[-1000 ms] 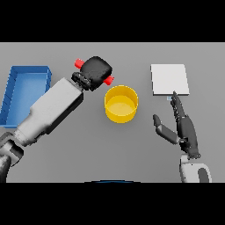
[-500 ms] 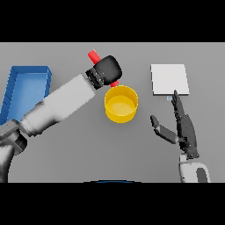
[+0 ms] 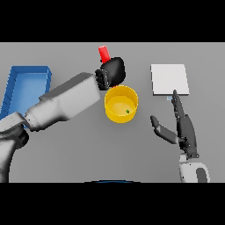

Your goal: Pick up the red beaker and tilt it to pour out 1 green nut into yellow bowl. Pick up the yellow bowl and place it on the metallic measuring scale.

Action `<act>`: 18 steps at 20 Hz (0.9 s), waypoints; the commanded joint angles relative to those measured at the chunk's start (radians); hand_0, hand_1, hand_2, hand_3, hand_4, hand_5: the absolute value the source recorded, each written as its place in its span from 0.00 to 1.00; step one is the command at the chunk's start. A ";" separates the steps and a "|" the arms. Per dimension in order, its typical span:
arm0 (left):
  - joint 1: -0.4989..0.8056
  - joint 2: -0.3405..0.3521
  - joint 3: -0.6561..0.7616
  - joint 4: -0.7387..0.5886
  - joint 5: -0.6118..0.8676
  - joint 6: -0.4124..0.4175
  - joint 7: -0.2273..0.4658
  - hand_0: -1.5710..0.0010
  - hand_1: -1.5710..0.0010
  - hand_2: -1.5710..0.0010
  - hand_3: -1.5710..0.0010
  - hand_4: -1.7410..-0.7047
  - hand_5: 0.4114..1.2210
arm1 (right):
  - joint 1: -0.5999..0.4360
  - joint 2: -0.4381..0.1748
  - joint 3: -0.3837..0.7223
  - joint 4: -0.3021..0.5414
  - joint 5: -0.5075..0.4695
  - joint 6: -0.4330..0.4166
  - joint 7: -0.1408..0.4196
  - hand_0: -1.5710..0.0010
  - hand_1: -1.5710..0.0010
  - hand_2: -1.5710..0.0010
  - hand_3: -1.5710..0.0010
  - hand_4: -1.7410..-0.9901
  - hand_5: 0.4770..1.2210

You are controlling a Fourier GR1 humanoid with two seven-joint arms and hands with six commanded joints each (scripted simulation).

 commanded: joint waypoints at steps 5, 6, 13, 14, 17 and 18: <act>-0.069 -0.019 -0.064 0.007 -0.076 0.004 -0.014 0.00 0.00 0.00 0.00 0.01 1.00 | 0.007 -0.004 -0.005 -0.006 -0.010 0.006 -0.006 1.00 1.00 1.00 1.00 0.82 0.13; -0.091 -0.012 -0.073 0.004 -0.089 0.012 -0.027 0.00 0.00 0.00 0.00 0.01 1.00 | 0.008 -0.001 -0.001 -0.002 -0.003 0.002 -0.005 1.00 1.00 1.00 1.00 0.81 0.13; -0.334 0.063 0.048 0.147 -0.066 0.068 -0.073 0.00 0.00 0.00 0.00 0.02 1.00 | -0.003 0.006 0.003 -0.005 0.001 -0.004 -0.011 1.00 1.00 1.00 1.00 0.81 0.10; -0.359 0.078 0.090 0.186 -0.046 0.078 -0.055 0.00 0.00 0.00 0.00 0.02 1.00 | 0.000 0.004 0.002 -0.006 -0.007 0.002 -0.013 1.00 1.00 1.00 1.00 0.82 0.10; -0.421 0.111 0.258 0.294 0.066 0.027 0.020 0.00 0.00 0.00 0.00 0.01 1.00 | -0.018 -0.002 -0.003 0.004 -0.028 0.021 -0.014 1.00 1.00 1.00 1.00 0.85 0.12; -0.425 0.138 0.355 0.341 0.139 0.004 0.067 0.00 0.00 0.00 0.03 0.01 1.00 | -0.023 -0.001 0.007 0.008 -0.024 0.026 -0.017 1.00 1.00 1.00 1.00 0.85 0.13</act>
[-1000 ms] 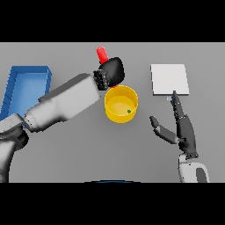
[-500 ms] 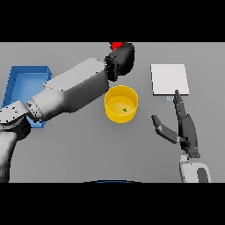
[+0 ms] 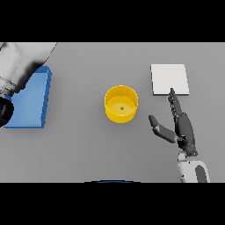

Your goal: Pick up the red beaker and tilt it to pour out 1 green nut into yellow bowl. Pick up the yellow bowl and place it on the metallic measuring scale.

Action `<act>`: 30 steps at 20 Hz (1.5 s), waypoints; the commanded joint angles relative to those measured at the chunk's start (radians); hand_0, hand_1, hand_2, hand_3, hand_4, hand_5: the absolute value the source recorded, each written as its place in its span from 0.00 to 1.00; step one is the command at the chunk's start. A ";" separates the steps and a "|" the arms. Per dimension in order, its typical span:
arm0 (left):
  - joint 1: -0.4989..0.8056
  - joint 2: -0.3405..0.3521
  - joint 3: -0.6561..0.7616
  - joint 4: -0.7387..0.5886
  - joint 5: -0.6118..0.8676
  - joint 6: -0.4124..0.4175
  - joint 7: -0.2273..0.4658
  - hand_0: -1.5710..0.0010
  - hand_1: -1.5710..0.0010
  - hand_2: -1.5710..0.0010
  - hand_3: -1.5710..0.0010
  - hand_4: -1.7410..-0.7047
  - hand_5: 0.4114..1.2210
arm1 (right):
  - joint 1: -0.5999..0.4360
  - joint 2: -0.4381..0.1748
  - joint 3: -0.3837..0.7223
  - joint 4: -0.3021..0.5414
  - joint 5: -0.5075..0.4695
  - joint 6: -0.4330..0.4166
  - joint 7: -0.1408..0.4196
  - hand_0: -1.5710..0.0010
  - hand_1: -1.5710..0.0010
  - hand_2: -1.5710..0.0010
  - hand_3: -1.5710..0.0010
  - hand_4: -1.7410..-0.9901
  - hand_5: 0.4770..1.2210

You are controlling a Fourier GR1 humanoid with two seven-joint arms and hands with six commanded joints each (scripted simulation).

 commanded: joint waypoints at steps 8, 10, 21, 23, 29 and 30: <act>0.171 0.202 0.512 0.168 0.467 0.090 0.134 0.00 0.00 0.00 0.01 0.00 1.00 | -0.032 -0.016 -0.001 0.030 0.017 -0.006 0.013 1.00 1.00 1.00 1.00 0.82 0.17; 0.275 0.212 0.560 0.149 0.531 0.152 0.231 0.00 0.00 0.00 0.01 0.00 1.00 | -0.019 -0.019 0.008 0.033 0.024 0.001 -0.022 1.00 1.00 1.00 1.00 0.81 0.19; 0.861 0.167 0.730 -0.323 0.836 0.380 0.517 0.00 0.00 0.00 0.00 0.00 1.00 | -0.011 -0.041 0.005 0.026 0.011 0.023 -0.028 1.00 1.00 1.00 1.00 0.79 0.27; 0.974 0.153 0.735 -0.439 0.866 0.400 0.545 0.00 0.00 0.00 0.00 0.00 1.00 | -0.014 -0.039 0.009 0.032 0.026 0.014 -0.024 1.00 1.00 1.00 1.00 0.77 0.27; 1.124 0.116 0.742 -0.606 0.905 0.437 0.639 0.00 0.00 0.00 0.00 0.00 0.63 | -0.006 -0.032 0.011 0.036 0.016 0.020 -0.030 1.00 1.00 1.00 1.00 0.78 0.26; 1.138 0.114 0.740 -0.639 0.911 0.429 0.669 0.00 0.00 0.00 0.00 0.08 0.56 | -0.011 -0.040 0.004 0.033 0.010 0.024 -0.029 1.00 1.00 1.00 1.00 0.78 0.26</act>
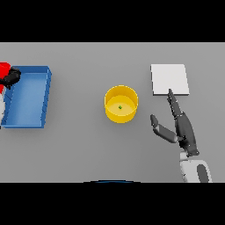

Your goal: Pick up the red beaker and tilt it to pour out 1 green nut into yellow bowl. Pick up the yellow bowl and place it on the metallic measuring scale.

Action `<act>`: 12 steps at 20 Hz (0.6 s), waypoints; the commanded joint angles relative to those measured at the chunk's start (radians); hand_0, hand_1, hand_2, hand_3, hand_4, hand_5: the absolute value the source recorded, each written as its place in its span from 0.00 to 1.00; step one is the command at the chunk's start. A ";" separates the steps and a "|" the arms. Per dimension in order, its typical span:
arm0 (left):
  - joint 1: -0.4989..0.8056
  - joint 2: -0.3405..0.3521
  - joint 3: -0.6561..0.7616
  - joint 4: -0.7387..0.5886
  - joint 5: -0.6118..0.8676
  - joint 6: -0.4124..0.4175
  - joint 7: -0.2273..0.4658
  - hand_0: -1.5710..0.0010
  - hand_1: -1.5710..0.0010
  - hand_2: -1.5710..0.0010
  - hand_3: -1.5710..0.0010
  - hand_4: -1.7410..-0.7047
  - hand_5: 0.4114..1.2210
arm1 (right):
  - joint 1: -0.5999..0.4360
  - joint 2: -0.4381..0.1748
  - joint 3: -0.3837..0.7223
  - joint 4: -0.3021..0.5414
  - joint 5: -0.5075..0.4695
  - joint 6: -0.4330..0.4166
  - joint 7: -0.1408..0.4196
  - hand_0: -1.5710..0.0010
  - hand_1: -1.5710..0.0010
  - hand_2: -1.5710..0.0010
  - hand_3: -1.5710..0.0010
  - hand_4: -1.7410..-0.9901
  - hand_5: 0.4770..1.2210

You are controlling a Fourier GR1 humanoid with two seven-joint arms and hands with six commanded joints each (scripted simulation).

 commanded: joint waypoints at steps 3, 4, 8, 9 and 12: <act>0.040 0.023 -0.012 -0.090 0.056 -0.112 -0.011 0.25 0.32 0.35 0.33 0.49 0.40 | 0.000 0.001 -0.003 0.002 -0.008 0.003 0.006 1.00 1.00 1.00 1.00 0.79 0.26; 0.048 0.023 -0.005 -0.100 0.094 -0.154 -0.022 0.40 0.45 0.48 0.46 0.59 0.36 | 0.007 -0.002 0.000 0.001 -0.006 0.006 -0.008 1.00 1.00 1.00 1.00 0.79 0.26; 0.067 0.058 -0.029 -0.116 0.106 -0.245 0.004 0.75 0.78 0.79 0.78 0.84 0.29 | 0.000 0.004 -0.001 0.003 -0.004 -0.002 0.003 1.00 1.00 1.00 1.00 0.78 0.26; 0.056 0.064 -0.041 -0.098 0.090 -0.255 0.018 0.80 0.82 0.83 0.82 0.87 0.27 | -0.010 0.005 0.000 0.008 0.002 -0.006 0.008 1.00 1.00 1.00 1.00 0.78 0.26; 0.056 0.067 -0.065 -0.081 0.047 -0.241 0.012 0.90 0.91 0.91 0.91 0.91 0.27 | -0.008 -0.001 0.002 0.009 0.026 -0.020 0.002 1.00 1.00 1.00 1.00 0.78 0.25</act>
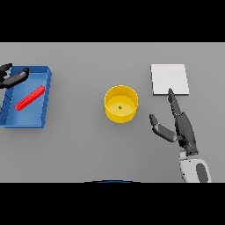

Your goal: Pick up the red beaker and tilt it to pour out 1 green nut into yellow bowl. Pick up the yellow bowl and place it on the metallic measuring scale.

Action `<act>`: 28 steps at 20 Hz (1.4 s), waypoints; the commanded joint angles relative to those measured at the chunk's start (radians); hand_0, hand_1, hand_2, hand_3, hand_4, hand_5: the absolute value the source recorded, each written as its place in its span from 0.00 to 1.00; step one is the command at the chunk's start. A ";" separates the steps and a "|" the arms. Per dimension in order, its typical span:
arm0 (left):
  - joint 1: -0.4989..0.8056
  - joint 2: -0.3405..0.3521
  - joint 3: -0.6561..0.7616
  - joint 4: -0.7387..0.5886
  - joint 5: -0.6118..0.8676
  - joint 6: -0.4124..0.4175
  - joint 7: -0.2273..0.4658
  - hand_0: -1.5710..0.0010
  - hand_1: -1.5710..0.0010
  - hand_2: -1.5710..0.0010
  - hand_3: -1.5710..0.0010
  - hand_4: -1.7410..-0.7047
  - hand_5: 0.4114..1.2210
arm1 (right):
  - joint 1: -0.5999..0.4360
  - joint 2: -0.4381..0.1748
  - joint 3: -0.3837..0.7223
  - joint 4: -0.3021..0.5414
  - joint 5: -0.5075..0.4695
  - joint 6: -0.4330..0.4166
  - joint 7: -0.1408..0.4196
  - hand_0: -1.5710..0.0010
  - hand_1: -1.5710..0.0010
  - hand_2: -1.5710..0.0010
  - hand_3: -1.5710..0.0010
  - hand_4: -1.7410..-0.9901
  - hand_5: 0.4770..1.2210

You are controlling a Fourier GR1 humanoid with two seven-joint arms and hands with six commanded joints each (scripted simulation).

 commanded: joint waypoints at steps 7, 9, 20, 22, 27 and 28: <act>0.000 -0.037 0.018 -0.027 0.015 0.062 -0.101 0.98 0.98 0.98 0.98 0.92 0.30 | -0.058 -0.066 0.055 -0.009 0.091 0.045 0.048 1.00 1.00 1.00 1.00 0.88 0.25; -0.001 -0.039 0.027 -0.037 0.032 0.057 -0.104 0.99 0.99 0.99 0.99 0.91 0.31 | -0.110 -0.140 0.084 0.000 0.162 0.089 0.083 1.00 1.00 1.00 1.00 0.85 0.25; 0.013 -0.049 0.030 -0.048 0.044 0.051 -0.081 1.00 1.00 1.00 1.00 0.90 0.34 | -0.466 -0.330 0.350 0.181 0.526 0.273 0.006 1.00 1.00 1.00 1.00 0.77 0.22; 0.025 -0.042 0.027 -0.063 0.047 0.040 -0.090 1.00 1.00 1.00 1.00 0.90 0.35 | -0.521 -0.322 0.391 0.226 0.557 0.300 -0.008 1.00 1.00 1.00 1.00 0.78 0.22; 0.027 -0.040 0.035 -0.069 0.050 0.044 -0.087 1.00 1.00 1.00 1.00 0.90 0.35 | -0.614 -0.315 0.457 0.345 0.598 0.351 -0.059 1.00 1.00 1.00 1.00 0.78 0.23; 0.029 -0.044 0.031 -0.073 0.048 0.046 -0.078 1.00 1.00 1.00 1.00 0.90 0.35 | -0.626 -0.313 0.476 0.366 0.609 0.363 -0.073 1.00 1.00 1.00 1.00 0.78 0.24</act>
